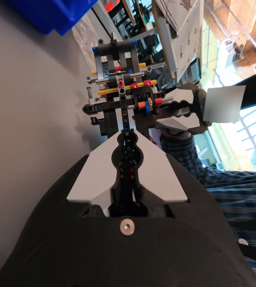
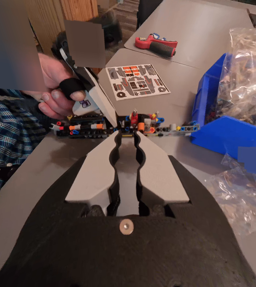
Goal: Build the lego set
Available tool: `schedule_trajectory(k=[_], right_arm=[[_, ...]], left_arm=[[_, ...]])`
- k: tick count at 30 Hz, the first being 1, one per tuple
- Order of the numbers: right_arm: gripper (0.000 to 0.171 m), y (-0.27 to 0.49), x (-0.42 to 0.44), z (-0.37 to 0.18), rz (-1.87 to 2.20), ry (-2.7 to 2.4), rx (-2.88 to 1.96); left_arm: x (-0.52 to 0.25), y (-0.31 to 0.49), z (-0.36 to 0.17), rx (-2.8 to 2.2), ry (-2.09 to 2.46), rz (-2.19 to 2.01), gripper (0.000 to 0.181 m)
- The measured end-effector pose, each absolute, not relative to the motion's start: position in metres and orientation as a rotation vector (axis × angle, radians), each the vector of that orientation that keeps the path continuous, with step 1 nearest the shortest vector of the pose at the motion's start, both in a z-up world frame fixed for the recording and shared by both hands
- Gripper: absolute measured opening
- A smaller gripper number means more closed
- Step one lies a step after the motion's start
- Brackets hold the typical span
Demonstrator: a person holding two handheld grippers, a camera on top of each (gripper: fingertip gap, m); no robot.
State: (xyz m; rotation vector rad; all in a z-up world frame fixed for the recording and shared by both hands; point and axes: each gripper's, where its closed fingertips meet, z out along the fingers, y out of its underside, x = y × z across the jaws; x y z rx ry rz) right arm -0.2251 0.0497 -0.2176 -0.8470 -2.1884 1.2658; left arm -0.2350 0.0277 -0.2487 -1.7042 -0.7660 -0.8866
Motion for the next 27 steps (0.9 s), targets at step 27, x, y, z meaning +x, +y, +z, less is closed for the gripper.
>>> schedule_trajectory(k=[27], right_arm=[[0.020,0.101,-0.187,-0.223,0.684,-2.072,-0.520]], left_arm=[[-0.205,0.085,-0.251,-2.231,-0.309,-0.841,0.007]])
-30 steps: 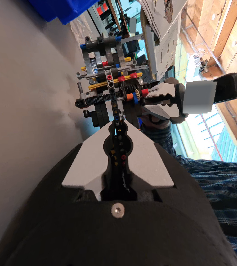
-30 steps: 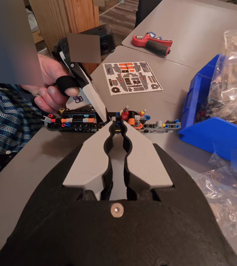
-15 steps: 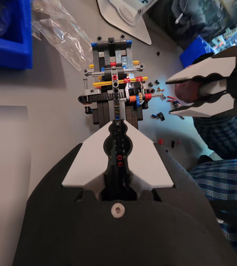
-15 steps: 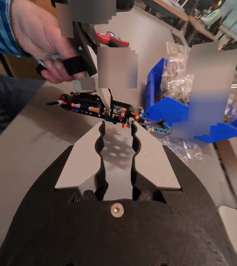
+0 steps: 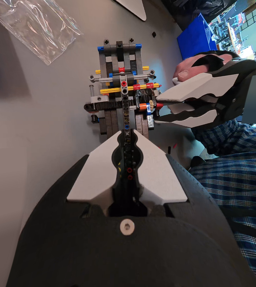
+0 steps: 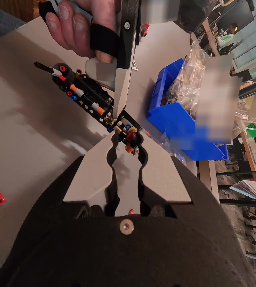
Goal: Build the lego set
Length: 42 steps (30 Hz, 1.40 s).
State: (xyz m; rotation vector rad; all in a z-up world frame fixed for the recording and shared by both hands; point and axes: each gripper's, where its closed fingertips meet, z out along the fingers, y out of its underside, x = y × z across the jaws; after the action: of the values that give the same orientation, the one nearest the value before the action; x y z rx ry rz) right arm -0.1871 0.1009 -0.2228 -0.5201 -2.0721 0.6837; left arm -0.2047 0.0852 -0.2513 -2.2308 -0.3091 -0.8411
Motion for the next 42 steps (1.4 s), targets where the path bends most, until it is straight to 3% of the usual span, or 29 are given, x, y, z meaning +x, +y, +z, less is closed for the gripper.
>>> schedule_trajectory(k=[19,22,42], right_arm=[[0.018,0.113,-0.194,-0.240,0.629,-1.993,-0.693],[0.025,0.119,-0.192,-0.232,0.632,-1.924,-0.742],[0.016,0.125,-0.187,-0.249,0.617,-1.894,-0.868]], left_arm=[[-0.214,0.093,-0.265,-2.286,-0.311,-0.683,0.007],[-0.211,0.096,-0.265,-2.263,-0.336,-0.697,0.007],[-0.210,0.100,-0.276,-2.270,-0.392,-0.614,0.007]])
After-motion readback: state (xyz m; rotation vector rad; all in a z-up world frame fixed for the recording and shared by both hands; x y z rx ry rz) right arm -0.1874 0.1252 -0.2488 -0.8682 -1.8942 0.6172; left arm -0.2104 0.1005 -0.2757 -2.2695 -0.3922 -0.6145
